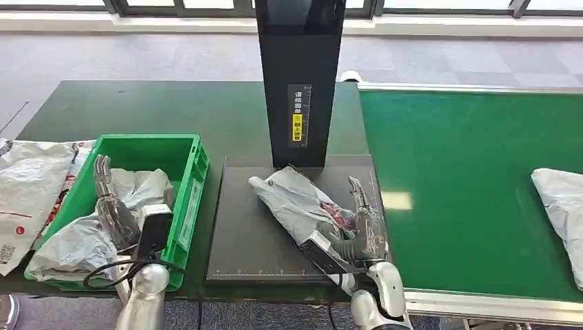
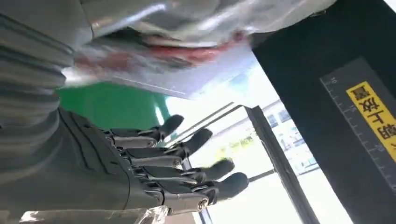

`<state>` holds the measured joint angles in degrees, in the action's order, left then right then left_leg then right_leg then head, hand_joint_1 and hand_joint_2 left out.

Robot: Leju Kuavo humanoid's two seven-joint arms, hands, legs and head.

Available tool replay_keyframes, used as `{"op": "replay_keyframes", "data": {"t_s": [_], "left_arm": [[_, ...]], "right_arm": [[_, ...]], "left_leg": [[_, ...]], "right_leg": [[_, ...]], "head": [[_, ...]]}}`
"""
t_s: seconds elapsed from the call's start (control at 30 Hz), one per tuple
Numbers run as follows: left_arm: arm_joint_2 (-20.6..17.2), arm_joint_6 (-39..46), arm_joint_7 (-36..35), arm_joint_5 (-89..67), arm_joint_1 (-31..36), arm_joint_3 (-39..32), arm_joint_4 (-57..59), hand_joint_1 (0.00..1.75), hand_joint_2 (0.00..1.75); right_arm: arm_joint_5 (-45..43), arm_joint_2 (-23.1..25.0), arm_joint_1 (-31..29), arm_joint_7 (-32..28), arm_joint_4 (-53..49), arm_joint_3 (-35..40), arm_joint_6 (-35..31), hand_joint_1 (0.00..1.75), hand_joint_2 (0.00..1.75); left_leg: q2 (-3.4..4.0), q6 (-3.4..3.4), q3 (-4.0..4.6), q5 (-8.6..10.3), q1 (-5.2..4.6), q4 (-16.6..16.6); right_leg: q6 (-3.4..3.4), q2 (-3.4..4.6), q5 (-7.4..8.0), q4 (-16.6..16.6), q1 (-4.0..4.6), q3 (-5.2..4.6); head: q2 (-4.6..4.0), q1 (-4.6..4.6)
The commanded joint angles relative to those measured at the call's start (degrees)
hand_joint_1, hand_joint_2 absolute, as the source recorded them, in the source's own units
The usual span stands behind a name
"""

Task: Moved the parcel from conveyor to table for the left to box.

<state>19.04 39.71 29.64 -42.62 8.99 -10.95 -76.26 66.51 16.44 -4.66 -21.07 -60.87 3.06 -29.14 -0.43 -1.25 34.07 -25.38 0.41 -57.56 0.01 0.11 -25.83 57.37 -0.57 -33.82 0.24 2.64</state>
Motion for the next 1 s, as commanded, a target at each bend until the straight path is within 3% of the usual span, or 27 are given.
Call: {"op": "replay_keyframes", "data": {"t_s": [0.03, 0.23, 0.3, 0.33, 0.43, 0.53, 0.63, 0.7, 1.0], "left_arm": [[1.0, 0.3, -0.6, -0.3, -3.0, 1.6, 0.5, 0.0, 1.75], [1.0, 0.3, -0.5, -0.4, -2.8, 1.7, 0.8, 0.0, 1.75], [1.0, 0.3, -0.4, -0.3, -2.6, 2.0, 1.2, 0.0, 1.75], [1.0, 0.3, -0.2, 0.1, -2.2, 2.4, 1.8, 0.0, 1.75], [1.0, 0.3, -0.4, 0.3, -0.9, 3.4, 3.4, 0.0, 1.75], [1.0, 0.3, -0.3, 0.2, 1.5, 5.6, 7.2, 0.0, 1.75], [1.0, 0.3, -0.4, 0.0, 1.9, 8.8, 7.7, 0.0, 1.75], [1.0, 0.3, 0.3, 1.2, 2.8, 13.5, 9.5, 0.0, 1.75], [1.0, 0.3, 0.3, 1.2, 2.8, 13.5, 9.5, 0.0, 1.75]], "right_arm": [[0.2, -1.6, -0.9, 0.3, 2.9, -1.4, -0.7, 0.0, 1.75], [0.4, -1.5, -0.6, 0.1, 1.6, -1.7, -2.2, 0.0, 1.75], [-3.0, -0.9, 1.1, -4.3, -2.4, -1.7, -6.9, 0.0, 1.75], [-7.0, 0.2, 3.5, -9.9, -10.3, -3.2, -10.9, 0.0, 1.75], [-16.0, 3.6, 6.7, -18.9, -26.7, -10.9, -10.9, 0.0, 1.75], [-24.4, 3.6, 10.0, -18.9, -41.6, -13.4, -10.9, 0.0, 1.75], [-28.2, 3.6, 11.0, -18.9, -47.9, -15.3, -10.9, 0.0, 1.75], [-29.2, 3.6, 10.9, -18.9, -49.8, -15.7, -10.9, 0.0, 1.75], [-29.2, 3.6, 10.9, -18.9, -49.8, -15.7, -10.9, 0.0, 1.75]], "left_leg": [[0.06, 0.08, -0.28, -0.02, 0.0, 0.2], [0.04, 0.05, -0.22, -0.03, -0.02, 0.1], [0.05, 0.07, -0.25, -0.04, -0.03, 0.2], [0.04, 0.07, -0.26, -0.05, -0.01, 0.2], [-0.14, 0.06, -0.1, -0.06, -0.05, 0.1], [-0.27, 0.06, 0.04, -0.03, -0.11, 0.0], [-0.45, 0.13, -0.02, -0.04, -0.1, 0.0], [-0.31, 0.13, 0.05, -0.02, -0.13, 0.0], [-0.05, 0.15, -0.18, -0.1, -0.05, 0.1]], "right_leg": [[0.03, 0.0, 0.02, -0.3, 0.02, 0.31], [0.02, -0.01, -0.02, -0.2, 0.0, 0.22], [0.02, -0.01, -0.03, -0.2, -0.01, 0.25], [0.02, -0.03, -0.03, -0.2, 0.0, 0.27], [0.01, -0.2, -0.12, -0.1, -0.03, 0.14], [0.03, -0.29, -0.14, 0.1, -0.1, 0.0], [0.07, -0.48, -0.17, 0.0, -0.1, 0.17], [0.06, -0.35, -0.13, 0.0, -0.18, -0.01], [0.06, -0.11, -0.02, -0.2, -0.1, 0.16]], "head": [[0.0, 0.0], [0.0, 0.0], [0.0, 0.0], [0.0, 0.0], [0.0, 0.02], [0.0, 0.0], [0.0, 0.02], [0.0, 0.04], [0.0, 0.02]]}}
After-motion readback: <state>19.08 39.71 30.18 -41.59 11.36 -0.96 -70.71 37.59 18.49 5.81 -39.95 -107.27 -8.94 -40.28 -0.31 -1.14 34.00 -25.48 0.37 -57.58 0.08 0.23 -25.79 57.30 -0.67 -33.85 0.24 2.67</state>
